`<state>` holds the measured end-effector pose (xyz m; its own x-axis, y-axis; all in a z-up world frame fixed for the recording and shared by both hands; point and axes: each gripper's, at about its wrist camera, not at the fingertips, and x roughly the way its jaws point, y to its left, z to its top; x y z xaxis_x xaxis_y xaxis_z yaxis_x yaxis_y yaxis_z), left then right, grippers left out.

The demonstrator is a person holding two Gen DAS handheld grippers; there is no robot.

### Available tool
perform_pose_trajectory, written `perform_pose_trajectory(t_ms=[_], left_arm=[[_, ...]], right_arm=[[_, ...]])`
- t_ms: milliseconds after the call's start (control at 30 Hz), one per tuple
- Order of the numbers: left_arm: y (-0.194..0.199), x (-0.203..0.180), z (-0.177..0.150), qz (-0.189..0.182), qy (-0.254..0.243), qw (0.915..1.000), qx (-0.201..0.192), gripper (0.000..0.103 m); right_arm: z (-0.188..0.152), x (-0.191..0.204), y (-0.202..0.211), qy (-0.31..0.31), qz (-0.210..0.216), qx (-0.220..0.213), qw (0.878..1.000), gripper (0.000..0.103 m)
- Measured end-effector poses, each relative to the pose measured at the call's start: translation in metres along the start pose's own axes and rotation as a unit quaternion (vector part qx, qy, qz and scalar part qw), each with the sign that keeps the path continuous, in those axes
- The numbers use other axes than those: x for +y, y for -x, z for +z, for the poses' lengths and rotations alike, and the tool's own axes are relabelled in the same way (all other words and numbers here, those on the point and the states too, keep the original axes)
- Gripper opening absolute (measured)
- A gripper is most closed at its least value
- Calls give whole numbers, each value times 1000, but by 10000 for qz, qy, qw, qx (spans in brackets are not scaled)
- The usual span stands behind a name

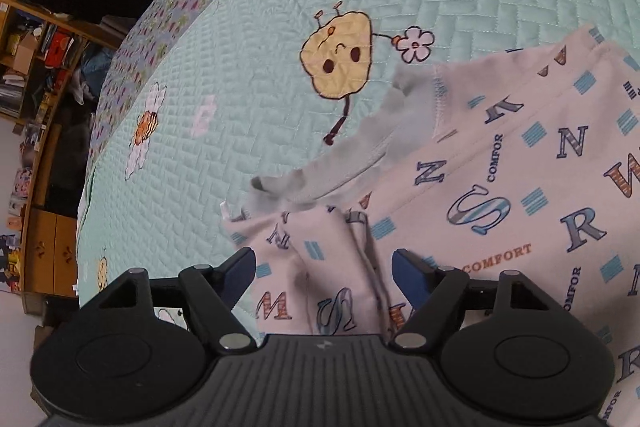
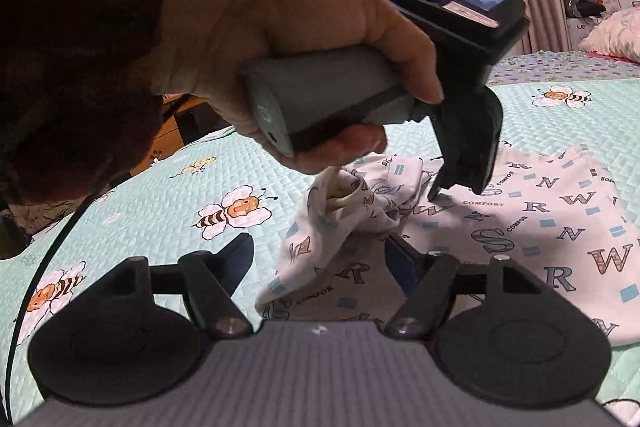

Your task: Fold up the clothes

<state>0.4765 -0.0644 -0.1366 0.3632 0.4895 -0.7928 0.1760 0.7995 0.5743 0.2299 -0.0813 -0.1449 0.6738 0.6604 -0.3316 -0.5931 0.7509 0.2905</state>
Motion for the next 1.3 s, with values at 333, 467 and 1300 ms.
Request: perform_pose_trajectory(t_ms=[333, 467, 1300], left_arm=[[-10, -7, 7, 249, -100, 9995, 153, 70], [-11, -9, 8, -35, -49, 9996, 279, 31], [2, 42, -10, -1142, 641, 9911, -241, 6]], right_arm=[[-1, -5, -5, -82, -71, 78, 9999, 76], [-1, -4, -6, -42, -62, 87, 9999, 76], [-6, -12, -29, -1258, 240, 303, 9913, 77]])
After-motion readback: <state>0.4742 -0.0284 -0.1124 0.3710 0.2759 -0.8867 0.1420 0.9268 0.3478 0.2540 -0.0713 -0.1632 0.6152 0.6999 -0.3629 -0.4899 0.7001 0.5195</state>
